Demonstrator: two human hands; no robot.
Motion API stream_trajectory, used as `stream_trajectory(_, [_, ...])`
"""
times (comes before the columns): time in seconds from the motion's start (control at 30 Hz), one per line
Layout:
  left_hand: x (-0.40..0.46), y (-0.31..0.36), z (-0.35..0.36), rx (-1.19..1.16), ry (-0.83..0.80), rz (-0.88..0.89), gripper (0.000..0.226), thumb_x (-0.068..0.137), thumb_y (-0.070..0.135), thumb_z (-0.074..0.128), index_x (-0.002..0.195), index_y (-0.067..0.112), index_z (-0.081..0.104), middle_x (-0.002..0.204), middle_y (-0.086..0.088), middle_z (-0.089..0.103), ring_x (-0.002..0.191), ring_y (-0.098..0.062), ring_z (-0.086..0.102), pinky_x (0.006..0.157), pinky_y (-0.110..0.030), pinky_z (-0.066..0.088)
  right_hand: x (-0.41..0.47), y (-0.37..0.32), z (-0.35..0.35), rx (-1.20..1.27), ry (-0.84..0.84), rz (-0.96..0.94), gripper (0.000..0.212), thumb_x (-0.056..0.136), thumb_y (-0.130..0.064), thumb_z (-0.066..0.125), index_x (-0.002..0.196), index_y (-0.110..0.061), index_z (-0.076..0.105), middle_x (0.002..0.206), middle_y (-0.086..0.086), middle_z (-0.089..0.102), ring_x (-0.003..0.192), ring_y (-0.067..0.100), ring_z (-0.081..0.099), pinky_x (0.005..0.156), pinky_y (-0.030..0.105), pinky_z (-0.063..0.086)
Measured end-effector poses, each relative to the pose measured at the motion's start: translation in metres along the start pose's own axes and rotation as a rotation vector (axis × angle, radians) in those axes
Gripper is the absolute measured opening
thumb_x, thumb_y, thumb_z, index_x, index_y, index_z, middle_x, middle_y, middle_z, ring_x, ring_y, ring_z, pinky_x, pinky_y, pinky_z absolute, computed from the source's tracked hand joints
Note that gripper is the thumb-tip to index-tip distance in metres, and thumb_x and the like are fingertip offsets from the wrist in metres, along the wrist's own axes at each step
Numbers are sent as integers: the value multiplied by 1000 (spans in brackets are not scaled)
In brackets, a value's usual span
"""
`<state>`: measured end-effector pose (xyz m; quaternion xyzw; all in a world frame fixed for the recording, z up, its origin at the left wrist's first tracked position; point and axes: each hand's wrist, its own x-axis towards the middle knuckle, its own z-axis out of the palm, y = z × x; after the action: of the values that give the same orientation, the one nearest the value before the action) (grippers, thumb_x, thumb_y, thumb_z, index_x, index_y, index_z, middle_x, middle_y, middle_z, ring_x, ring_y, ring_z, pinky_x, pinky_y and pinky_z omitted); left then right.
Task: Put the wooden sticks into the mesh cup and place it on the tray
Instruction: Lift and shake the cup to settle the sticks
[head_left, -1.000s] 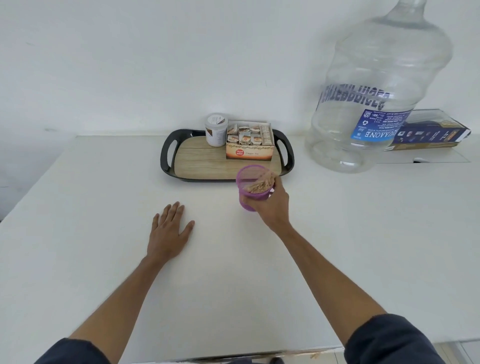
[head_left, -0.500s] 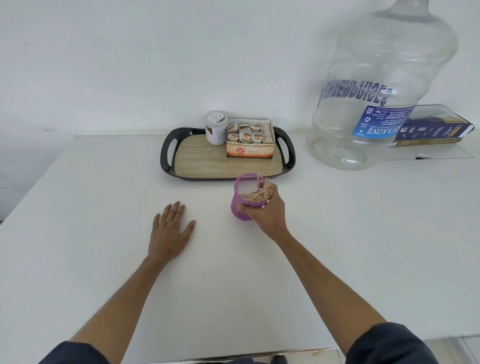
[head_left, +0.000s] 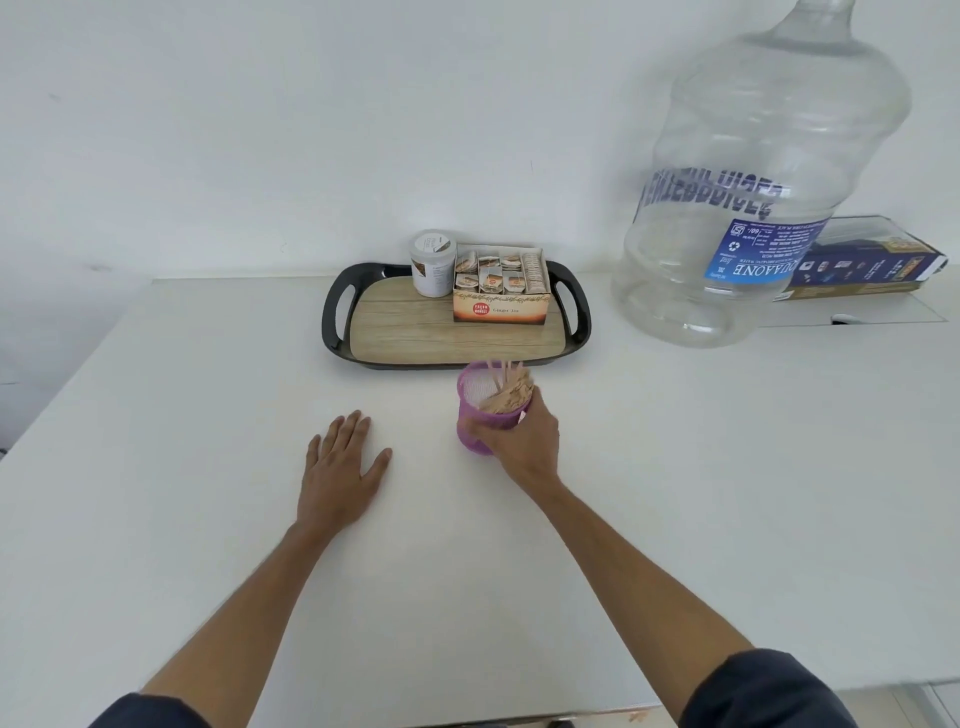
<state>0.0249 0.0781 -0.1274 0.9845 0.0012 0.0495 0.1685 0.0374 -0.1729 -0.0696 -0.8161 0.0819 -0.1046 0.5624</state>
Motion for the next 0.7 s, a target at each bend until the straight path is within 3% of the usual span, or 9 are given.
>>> stream_trajectory(0.1, [1, -1, 0, -1, 3, -1, 61, 99, 48, 38, 151, 18, 29, 161, 3, 21, 150, -15, 11, 121, -40, 7, 18, -13, -7, 136, 101, -35, 82, 41, -48, 88, 115, -28, 57, 96, -20, 70, 88, -2, 66, 73, 21, 57])
stream_trajectory(0.23, [-1, 0, 0, -1, -5, -5, 62, 99, 49, 38, 151, 18, 29, 162, 4, 20, 150, -15, 10, 121, -39, 7, 29, -19, -20, 97, 90, -39, 81, 44, -46, 92, 113, -30, 53, 99, -20, 67, 93, 0, 66, 73, 19, 54])
stream_trajectory(0.33, [1, -1, 0, -3, 8, -3, 61, 99, 48, 38, 151, 18, 30, 161, 3, 21, 150, -15, 11, 121, -40, 7, 38, -20, -27, 175, 198, -85, 78, 44, -45, 92, 108, -38, 49, 95, -24, 67, 86, -9, 64, 68, 9, 47])
stream_trajectory(0.47, [-1, 0, 0, -12, 3, -8, 61, 99, 48, 39, 151, 18, 30, 161, 4, 21, 149, -14, 11, 121, -39, 7, 35, -17, -31, 117, 124, -45, 78, 48, -39, 93, 113, -36, 49, 95, -27, 64, 93, -5, 64, 75, 19, 53])
stream_trajectory(0.6, [0, 1, -1, -15, 10, -9, 61, 98, 48, 40, 151, 18, 30, 161, 4, 22, 149, -14, 11, 121, -39, 7, 37, -19, -32, 156, 239, -136, 79, 48, -38, 94, 110, -41, 44, 101, -23, 64, 92, -8, 62, 74, 12, 50])
stream_trajectory(0.7, [-1, 1, -1, -15, 7, -10, 61, 98, 48, 39, 151, 18, 30, 161, 4, 21, 149, -14, 10, 121, -39, 6, 33, -12, -31, 119, 156, -81, 73, 49, -30, 96, 104, -36, 48, 99, -19, 63, 96, 3, 64, 76, 23, 54])
